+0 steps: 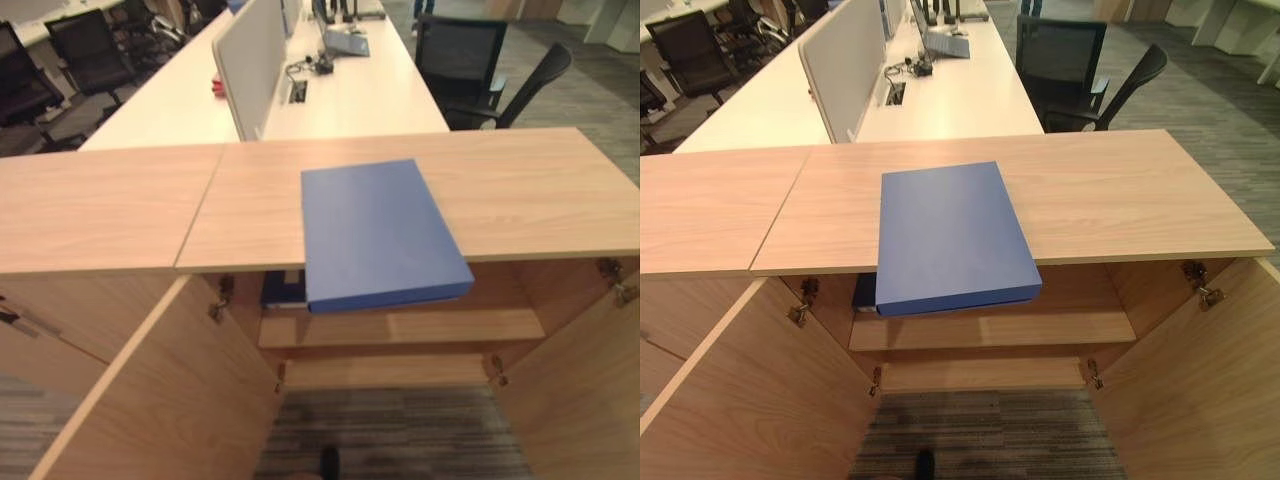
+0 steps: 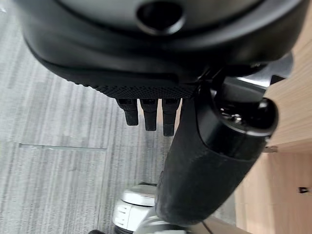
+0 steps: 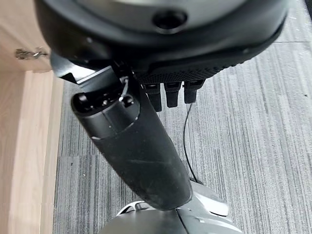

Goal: Put the empty folder in the office cabinet

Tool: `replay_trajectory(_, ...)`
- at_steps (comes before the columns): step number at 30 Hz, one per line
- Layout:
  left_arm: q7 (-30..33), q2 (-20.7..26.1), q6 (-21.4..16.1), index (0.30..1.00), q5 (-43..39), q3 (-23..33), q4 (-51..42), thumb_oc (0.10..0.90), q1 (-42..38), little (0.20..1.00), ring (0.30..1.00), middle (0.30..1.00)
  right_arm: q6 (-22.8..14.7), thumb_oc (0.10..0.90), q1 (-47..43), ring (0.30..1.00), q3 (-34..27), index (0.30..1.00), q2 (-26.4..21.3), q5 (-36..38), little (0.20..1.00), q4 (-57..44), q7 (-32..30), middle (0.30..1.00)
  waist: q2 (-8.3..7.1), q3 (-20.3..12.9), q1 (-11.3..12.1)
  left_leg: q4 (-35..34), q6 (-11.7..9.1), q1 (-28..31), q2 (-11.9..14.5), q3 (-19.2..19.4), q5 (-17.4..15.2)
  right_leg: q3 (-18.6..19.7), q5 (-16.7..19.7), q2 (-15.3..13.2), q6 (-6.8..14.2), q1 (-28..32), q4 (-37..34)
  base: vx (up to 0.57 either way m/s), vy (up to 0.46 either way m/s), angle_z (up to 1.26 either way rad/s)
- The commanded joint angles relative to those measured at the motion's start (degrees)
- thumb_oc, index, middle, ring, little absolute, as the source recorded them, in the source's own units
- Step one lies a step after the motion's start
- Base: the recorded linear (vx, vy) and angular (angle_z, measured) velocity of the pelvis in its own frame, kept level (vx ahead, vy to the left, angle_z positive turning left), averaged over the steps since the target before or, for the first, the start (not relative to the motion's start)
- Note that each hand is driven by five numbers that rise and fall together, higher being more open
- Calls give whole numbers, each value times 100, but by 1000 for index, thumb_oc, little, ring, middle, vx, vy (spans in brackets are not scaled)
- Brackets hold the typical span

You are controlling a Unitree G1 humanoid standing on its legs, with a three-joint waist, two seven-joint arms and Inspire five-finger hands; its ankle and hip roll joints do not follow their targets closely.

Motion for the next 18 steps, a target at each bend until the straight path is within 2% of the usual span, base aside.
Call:
replay_trajectory(1, -149, -95, -7, 900, 216, -19, 137, 800, -46, 900, 900, 900, -62, 800, -152, 900, -22, 900, -4, -40, 900, -146, 120, 900, -9, 50, 98, 8, 14, 517, 16, 15, -657, -288, 1144, -422, 354, -444, -470, 22, 21, -7)
replay_trajectory(3, -237, -100, -25, 900, 74, -29, 29, 800, -51, 900, 900, 900, -63, 800, -150, 900, 0, 900, -10, -76, 900, -187, 136, 900, -23, 43, 91, -12, 20, 542, 2, 21, -668, -279, 1173, -439, 380, -433, -488, 4, 17, -2)
replay_trajectory(6, -452, -125, -31, 900, -604, 102, -289, 800, -7, 900, 900, 900, -52, 800, -154, 900, -14, 900, -27, -46, 900, -239, 192, 900, -50, 20, 107, -34, 40, 580, -19, -2, -689, -263, 1217, -456, 411, -428, -498, -6, 12, 0)
replay_trajectory(9, -602, -87, -36, 900, -1349, 143, -1371, 800, 206, 900, 900, 900, -61, 800, -236, 900, -229, 900, -21, 299, 900, -429, 239, 900, -36, 6, 114, -34, 79, 628, -57, 6, -729, -209, 1282, -511, 472, -417, -501, -8, 48, -2)
replay_trajectory(10, -598, -84, -25, 900, -1353, 138, -1389, 800, 219, 900, 900, 900, -58, 800, -230, 900, -230, 900, -21, 300, 900, -433, 238, 900, -36, 5, 120, -34, 79, 633, -57, 11, -731, -204, 1282, -511, 473, -415, -500, -35, 76, -2)
replay_trajectory(11, -622, -9, -139, 900, -1838, 162, -2804, 800, 505, 900, 900, 900, -96, 800, -274, 900, -395, 900, 3, 543, 900, -647, 241, 900, 4, 30, 118, -31, 119, 630, -88, 21, -757, -185, 1307, -584, 523, -482, -410, -66, 90, -2)
replay_trajectory(12, -665, 44, -167, 900, -2182, 223, -3699, 800, 750, 900, 900, 900, -121, 800, -300, 900, -491, 900, -3, 646, 900, -786, 231, 900, 35, 64, 130, -18, 150, 616, -112, 41, -773, -175, 1314, -655, 565, -566, -266, -98, 119, -3)
replay_trajectory(13, -714, 98, -144, 900, -2362, 272, -4208, 800, 899, 900, 900, 900, -115, 800, -320, 900, -584, 900, 1, 761, 900, -865, 243, 900, 59, 89, 137, -6, 178, 609, -140, 72, -796, -157, 1318, -741, 605, -659, -95, -69, 69, -11)
replay_trajectory(14, -707, 103, -129, 900, -2366, 271, -4234, 800, 917, 900, 900, 900, -112, 800, -314, 900, -583, 900, 3, 762, 900, -868, 241, 900, 55, 84, 144, -4, 182, 607, -143, 79, -796, -147, 1308, -747, 608, -674, -73, -61, 60, -25)
replay_trajectory(16, -678, 267, -150, 900, -2503, 344, -5085, 800, 1026, 900, 900, 900, -76, 800, -444, 900, -786, 900, 32, 1029, 900, -949, 266, 900, 93, 172, 169, 28, 248, 592, -222, 78, -828, -64, 1409, -1012, 716, -868, 401, -97, 27, -20)
replay_trajectory(17, -505, 372, -169, 900, -2513, 489, -5596, 800, 985, 900, 900, 900, -13, 800, -532, 900, -892, 900, 54, 1225, 900, -1018, 320, 900, 123, 275, 173, 32, 280, 597, -233, 59, -860, -8, 1821, -1346, 849, -1121, 723, -115, -90, -11)
replay_trajectory(18, -417, 455, -183, 900, -2439, 599, -5953, 800, 1006, 900, 900, 900, 0, 800, -525, 900, -915, 900, 98, 1292, 900, -1085, 354, 900, 126, 286, 185, 33, 271, 588, -193, 70, -871, -22, 1953, -1499, 850, -1209, 728, -85, -213, -19)
